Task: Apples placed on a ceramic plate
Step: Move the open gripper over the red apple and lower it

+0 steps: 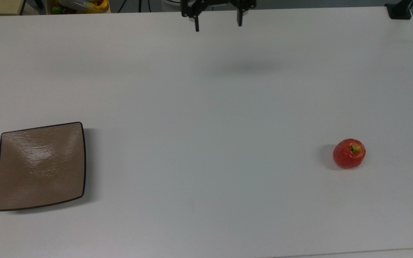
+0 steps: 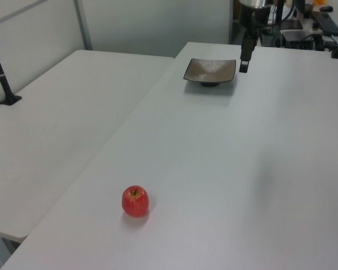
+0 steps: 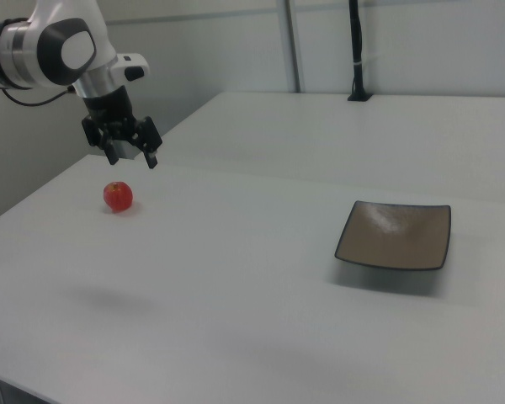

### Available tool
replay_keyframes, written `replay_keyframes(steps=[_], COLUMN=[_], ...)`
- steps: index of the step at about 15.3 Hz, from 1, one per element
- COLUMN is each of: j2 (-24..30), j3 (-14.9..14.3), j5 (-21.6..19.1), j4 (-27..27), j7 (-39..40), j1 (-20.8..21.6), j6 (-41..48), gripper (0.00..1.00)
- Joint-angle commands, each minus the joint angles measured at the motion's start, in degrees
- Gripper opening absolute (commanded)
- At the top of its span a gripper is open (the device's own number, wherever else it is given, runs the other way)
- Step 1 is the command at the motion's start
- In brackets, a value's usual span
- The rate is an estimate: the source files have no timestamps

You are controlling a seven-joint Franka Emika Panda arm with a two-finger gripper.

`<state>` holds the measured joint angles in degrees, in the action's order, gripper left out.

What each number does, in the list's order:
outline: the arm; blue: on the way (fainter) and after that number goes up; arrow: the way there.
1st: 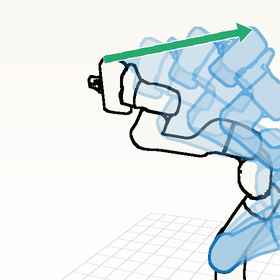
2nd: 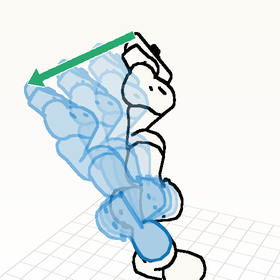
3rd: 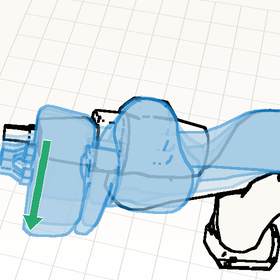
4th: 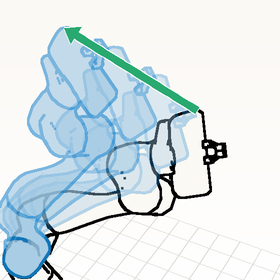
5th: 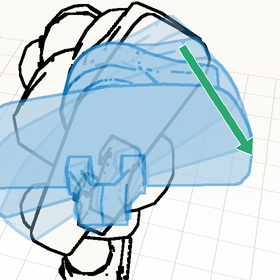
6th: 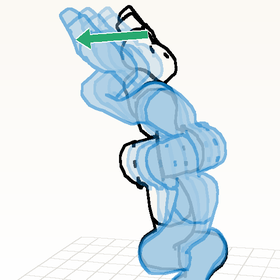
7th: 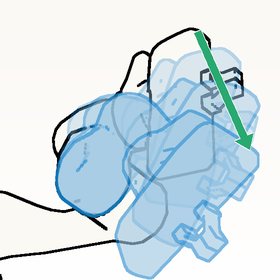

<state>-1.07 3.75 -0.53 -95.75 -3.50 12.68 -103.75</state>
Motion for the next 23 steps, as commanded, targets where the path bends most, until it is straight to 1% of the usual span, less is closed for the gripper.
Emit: replay_keyframes(steps=[1,3,5,7,9,11,13,16,19,22,23], j2=[-8.23,-11.31,-15.35,-18.25,-19.67,-21.86,-25.02,-28.8,-32.23,-35.48,-36.8], j3=[-0.14,-0.14,-0.23,-0.23,-0.14,0.73,0.82,0.82,0.91,0.82,0.82], j5=[-0.26,0.0,0.18,0.18,0.01,0.27,0.71,0.88,1.06,2.99,4.3], j4=[10.56,14.26,19.44,23.14,23.24,23.33,23.76,24.82,24.47,24.82,24.82], j7=[-4.12,-5.28,-7.2,-9.67,-9.77,-10.47,-11.34,-12.93,-13.28,-13.28,-13.37], j1=[3.22,5.15,7.96,9.02,9.64,11.22,12.19,14.47,16.4,17.38,18.07], j6=[-0.05,-0.4,-0.58,-2.76,-6.62,-11.37,-16.64,-22.27,-31.31,-35.63,-38.26], gripper=[1.0,1.0,1.0,1.0,1.0,1.0,1.0,1.0,1.0,1.0,1.0])
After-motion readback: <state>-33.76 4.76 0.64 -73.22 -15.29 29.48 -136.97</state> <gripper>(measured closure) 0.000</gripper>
